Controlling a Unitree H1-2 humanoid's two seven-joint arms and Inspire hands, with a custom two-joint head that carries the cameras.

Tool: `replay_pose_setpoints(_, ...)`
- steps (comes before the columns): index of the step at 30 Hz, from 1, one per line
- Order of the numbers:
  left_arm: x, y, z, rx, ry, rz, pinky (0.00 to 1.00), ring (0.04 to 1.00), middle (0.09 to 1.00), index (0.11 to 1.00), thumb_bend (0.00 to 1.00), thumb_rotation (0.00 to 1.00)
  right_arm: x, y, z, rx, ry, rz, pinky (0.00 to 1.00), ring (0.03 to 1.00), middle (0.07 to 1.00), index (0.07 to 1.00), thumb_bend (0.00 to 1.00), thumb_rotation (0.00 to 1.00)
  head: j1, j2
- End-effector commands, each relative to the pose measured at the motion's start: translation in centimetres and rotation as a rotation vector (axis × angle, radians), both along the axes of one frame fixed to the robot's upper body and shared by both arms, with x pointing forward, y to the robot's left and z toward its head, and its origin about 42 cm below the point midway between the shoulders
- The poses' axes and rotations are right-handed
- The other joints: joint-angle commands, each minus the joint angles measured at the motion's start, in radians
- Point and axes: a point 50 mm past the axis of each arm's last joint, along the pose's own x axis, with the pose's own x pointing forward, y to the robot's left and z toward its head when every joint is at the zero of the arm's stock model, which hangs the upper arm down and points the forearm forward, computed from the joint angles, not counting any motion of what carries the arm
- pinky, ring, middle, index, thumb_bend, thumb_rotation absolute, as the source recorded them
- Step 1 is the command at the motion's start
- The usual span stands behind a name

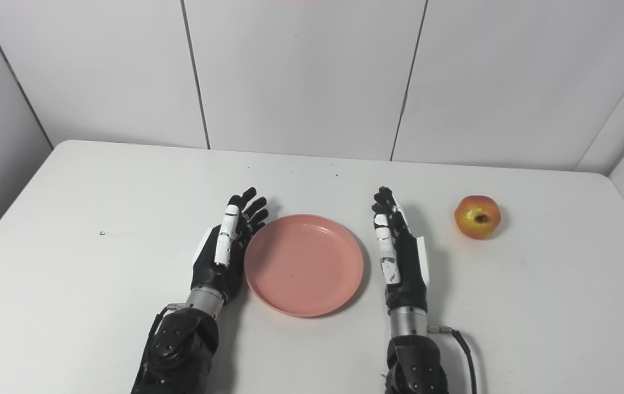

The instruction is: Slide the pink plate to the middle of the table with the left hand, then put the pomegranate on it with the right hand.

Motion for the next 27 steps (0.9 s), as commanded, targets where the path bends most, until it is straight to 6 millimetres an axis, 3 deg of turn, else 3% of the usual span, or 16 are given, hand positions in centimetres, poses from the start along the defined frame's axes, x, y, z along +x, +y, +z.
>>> replay_pose_setpoints(1, 0.1, -0.1, 1.1, 0.008, -0.069, -0.018, 0.95, 0.932, 0.926, 0.914, 0.44, 1.00, -0.3, 0.9, -0.8, 0.005, 0.035, 0.005, 0.91, 0.896, 0.896, 0.893, 0.56, 0.98, -0.016, 0.000)
replay_pose_setpoints(16, 0.3, 0.5, 1.0, 0.004, -0.061, -0.027, 0.97, 0.941, 0.939, 0.923, 0.44, 1.00, -0.5, 1.0, -0.5, -0.013, 0.034, -0.017, 0.93, 0.900, 0.904, 0.900, 0.60, 0.98, -0.031, 0.003)
replay_pose_setpoints(22, 0.4, 0.4, 1.0, 0.002, -0.060, -0.027, 0.95, 0.928, 0.924, 0.911, 0.44, 1.00, -0.6, -0.3, 1.1, -0.064, -0.044, -0.072, 0.91, 0.907, 0.910, 0.911, 0.58, 0.97, -0.027, 0.001)
replay_pose_setpoints(27, 0.4, 0.4, 1.0, 0.001, -0.064, -0.030, 0.96, 0.932, 0.931, 0.917, 0.44, 1.00, -0.6, -1.3, 2.7, -0.126, -0.101, -0.124, 0.89, 0.910, 0.905, 0.901, 0.56, 0.89, -0.027, 0.000)
